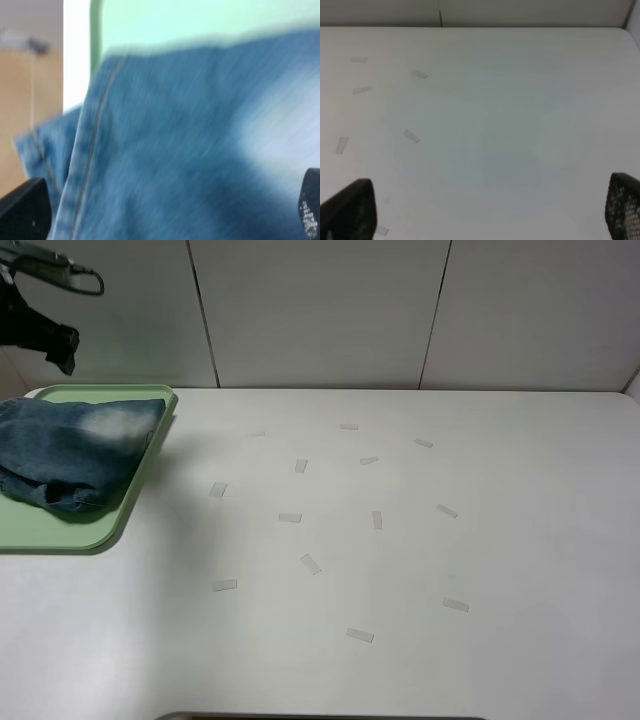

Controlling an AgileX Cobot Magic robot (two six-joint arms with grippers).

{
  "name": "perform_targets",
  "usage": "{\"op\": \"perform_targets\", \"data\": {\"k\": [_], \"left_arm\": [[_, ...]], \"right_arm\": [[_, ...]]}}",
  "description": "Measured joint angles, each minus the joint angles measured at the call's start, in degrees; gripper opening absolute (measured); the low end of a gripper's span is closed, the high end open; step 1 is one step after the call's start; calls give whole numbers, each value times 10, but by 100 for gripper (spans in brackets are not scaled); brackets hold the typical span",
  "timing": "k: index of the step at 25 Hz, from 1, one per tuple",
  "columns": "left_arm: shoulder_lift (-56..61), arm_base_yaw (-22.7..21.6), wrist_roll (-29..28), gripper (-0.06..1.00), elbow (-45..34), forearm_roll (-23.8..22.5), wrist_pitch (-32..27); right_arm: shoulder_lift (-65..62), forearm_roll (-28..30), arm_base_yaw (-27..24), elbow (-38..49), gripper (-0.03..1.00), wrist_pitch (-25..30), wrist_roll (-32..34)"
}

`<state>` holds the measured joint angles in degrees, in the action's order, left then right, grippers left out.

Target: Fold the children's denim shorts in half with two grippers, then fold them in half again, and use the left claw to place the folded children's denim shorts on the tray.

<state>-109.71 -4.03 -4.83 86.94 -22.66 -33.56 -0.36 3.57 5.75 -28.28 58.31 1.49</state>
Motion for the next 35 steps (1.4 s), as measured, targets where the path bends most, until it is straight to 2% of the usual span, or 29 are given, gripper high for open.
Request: {"op": "perform_targets", "data": {"k": [5,11,17,27,29,30,35], "left_arm": [[79,10,56,99,0,60,18],[188,12,76,99,-29,94,23],[330,12,86,99,-146,109,57],[634,12,120,99,-386,219,114],[658,12,131,99,-403,227,114],[712,12,145,99,-431,237,109],[819,12,150,99,-468,260,48]], "right_arm": [[0,0,0,0,69,0,0],[0,0,0,0,69,0,0],[0,0,0,0,69,0,0],[0,0,0,0,69,0,0],[0,0,0,0,69,0,0],[0,0,0,0,69,0,0],[0,0,0,0,69,0,0]]}}
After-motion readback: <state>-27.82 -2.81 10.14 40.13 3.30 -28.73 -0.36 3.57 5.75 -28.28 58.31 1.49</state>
